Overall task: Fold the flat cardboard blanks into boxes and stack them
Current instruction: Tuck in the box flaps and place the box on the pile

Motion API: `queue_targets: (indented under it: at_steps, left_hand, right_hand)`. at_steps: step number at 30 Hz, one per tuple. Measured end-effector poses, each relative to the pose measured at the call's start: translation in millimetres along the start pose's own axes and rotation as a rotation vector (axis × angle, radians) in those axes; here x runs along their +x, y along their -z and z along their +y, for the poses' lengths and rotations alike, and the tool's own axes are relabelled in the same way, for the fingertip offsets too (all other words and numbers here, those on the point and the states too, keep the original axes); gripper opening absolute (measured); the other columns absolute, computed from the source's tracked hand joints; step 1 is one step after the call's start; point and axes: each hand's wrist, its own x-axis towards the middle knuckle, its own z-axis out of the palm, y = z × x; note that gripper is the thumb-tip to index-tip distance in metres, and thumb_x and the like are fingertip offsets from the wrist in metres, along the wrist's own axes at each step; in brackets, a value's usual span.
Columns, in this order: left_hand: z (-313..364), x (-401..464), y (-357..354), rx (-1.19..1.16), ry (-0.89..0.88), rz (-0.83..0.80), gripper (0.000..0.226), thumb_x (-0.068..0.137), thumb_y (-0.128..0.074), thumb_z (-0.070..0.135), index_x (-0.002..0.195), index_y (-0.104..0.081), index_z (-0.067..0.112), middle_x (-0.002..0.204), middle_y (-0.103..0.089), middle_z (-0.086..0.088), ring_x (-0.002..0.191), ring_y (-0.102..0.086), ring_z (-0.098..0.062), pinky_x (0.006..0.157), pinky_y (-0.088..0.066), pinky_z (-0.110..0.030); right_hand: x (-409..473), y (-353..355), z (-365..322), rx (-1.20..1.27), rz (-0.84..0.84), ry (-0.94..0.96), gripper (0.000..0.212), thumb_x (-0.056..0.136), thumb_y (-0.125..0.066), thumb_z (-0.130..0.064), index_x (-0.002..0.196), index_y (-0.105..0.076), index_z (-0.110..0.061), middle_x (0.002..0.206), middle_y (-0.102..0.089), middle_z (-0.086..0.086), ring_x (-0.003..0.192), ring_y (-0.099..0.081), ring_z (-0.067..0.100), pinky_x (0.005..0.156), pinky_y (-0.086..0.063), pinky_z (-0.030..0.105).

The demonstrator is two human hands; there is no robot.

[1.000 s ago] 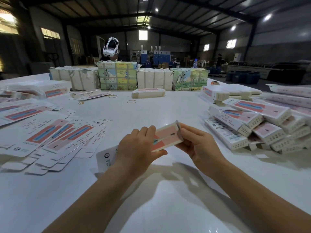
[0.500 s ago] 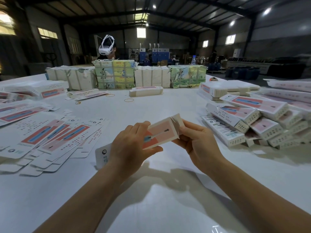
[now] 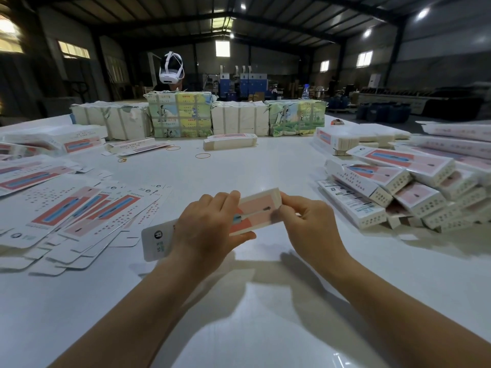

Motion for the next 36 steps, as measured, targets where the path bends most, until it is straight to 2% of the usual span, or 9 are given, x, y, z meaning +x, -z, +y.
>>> queue_targets:
  at_steps: [5,11,14,17,23,26,28,32,36]
  left_hand:
    - [1.7,0.9,1.0,0.014,-0.016,0.011,0.071,0.056,-0.085,0.048,0.105,-0.065,0.002,0.081,-0.067,-0.009,0.061,-0.06,-0.03,0.047,-0.046,-0.034]
    - [-9.6,0.1,5.7,-0.34,0.219,-0.228,0.059,0.072,-0.046,0.069,0.118,-0.046,0.032,0.101,-0.053,0.016,0.079,-0.057,-0.009,0.069,-0.053,-0.029]
    - [-15.2,1.5,5.1,-0.396,0.235,-0.335,0.06,0.07,-0.04,0.07,0.116,-0.046,0.033,0.098,-0.049,0.019,0.078,-0.057,-0.008,0.068,-0.051,-0.022]
    - [-14.6,1.3,4.6,-0.362,0.235,-0.363,0.059,0.07,-0.039,0.07,0.115,-0.046,0.033,0.095,-0.048,0.019,0.08,-0.058,-0.008,0.07,-0.054,-0.027]
    - [-12.3,-0.8,5.3,-0.21,0.168,-0.279,0.045,0.083,-0.05,0.062,0.112,-0.044,0.029,0.107,-0.058,0.01,0.08,-0.058,-0.013,0.069,-0.054,-0.032]
    - [-7.4,0.3,6.6,-0.13,0.14,-0.208,0.052,0.082,-0.05,0.064,0.116,-0.045,0.025,0.106,-0.059,0.007,0.078,-0.057,-0.015,0.064,-0.053,-0.033]
    - [-1.8,0.0,5.7,-0.057,0.076,-0.15,0.058,0.079,-0.052,0.065,0.115,-0.051,0.019,0.098,-0.062,0.003,0.073,-0.058,-0.018,0.054,-0.049,-0.03]
    - [6.1,-0.5,3.0,0.081,-0.06,-0.053,0.058,0.069,-0.063,0.062,0.091,-0.063,0.008,0.069,-0.061,-0.004,0.051,-0.056,-0.021,0.041,-0.031,-0.025]
    - [9.1,0.8,3.0,0.079,-0.027,-0.069,0.06,0.069,-0.06,0.063,0.092,-0.063,0.008,0.071,-0.062,-0.004,0.053,-0.057,-0.023,0.041,-0.037,-0.027]
  right_hand:
    - [4.3,1.7,0.1,-0.097,-0.013,-0.009,0.031,0.095,-0.047,-0.014,0.078,-0.073,-0.011,0.081,-0.053,0.007,0.077,-0.05,0.009,0.063,-0.036,0.011]
    - [9.8,10.7,-4.1,0.378,-0.133,-0.113,0.041,0.091,-0.046,0.0,0.087,-0.072,-0.032,0.09,-0.064,-0.001,0.077,-0.059,0.008,0.074,-0.047,0.027]
    - [6.1,6.7,-1.5,0.177,-0.134,0.041,0.037,0.087,-0.061,-0.004,0.099,-0.067,-0.038,0.091,-0.061,-0.004,0.078,-0.058,0.007,0.072,-0.049,0.023]
    - [3.3,-1.5,3.9,-0.018,-0.055,0.145,0.032,0.084,-0.068,-0.005,0.113,-0.068,-0.018,0.087,-0.057,-0.002,0.073,-0.056,0.011,0.068,-0.047,0.015]
    - [0.2,-2.9,3.9,-0.075,-0.021,0.175,0.03,0.083,-0.068,-0.006,0.111,-0.069,-0.018,0.087,-0.056,-0.001,0.072,-0.055,0.014,0.066,-0.047,0.017]
    - [3.9,-2.7,3.1,0.02,-0.085,0.088,0.046,0.085,-0.068,-0.016,0.125,-0.05,-0.03,0.093,-0.049,-0.009,0.079,-0.05,0.006,0.069,-0.044,0.011]
    - [5.1,-3.8,4.3,0.003,-0.074,0.049,0.05,0.085,-0.068,-0.018,0.132,-0.049,-0.024,0.09,-0.045,-0.007,0.076,-0.046,0.004,0.069,-0.041,0.01]
    - [-1.5,-7.1,6.4,-0.158,-0.011,0.126,0.035,0.087,-0.066,-0.012,0.121,-0.062,-0.005,0.088,-0.046,0.002,0.072,-0.046,0.005,0.066,-0.037,0.007]
    - [-2.9,-9.7,5.3,-0.094,-0.036,0.099,0.041,0.089,-0.062,-0.01,0.13,-0.055,-0.008,0.097,-0.047,0.003,0.08,-0.048,0.005,0.07,-0.039,0.008]
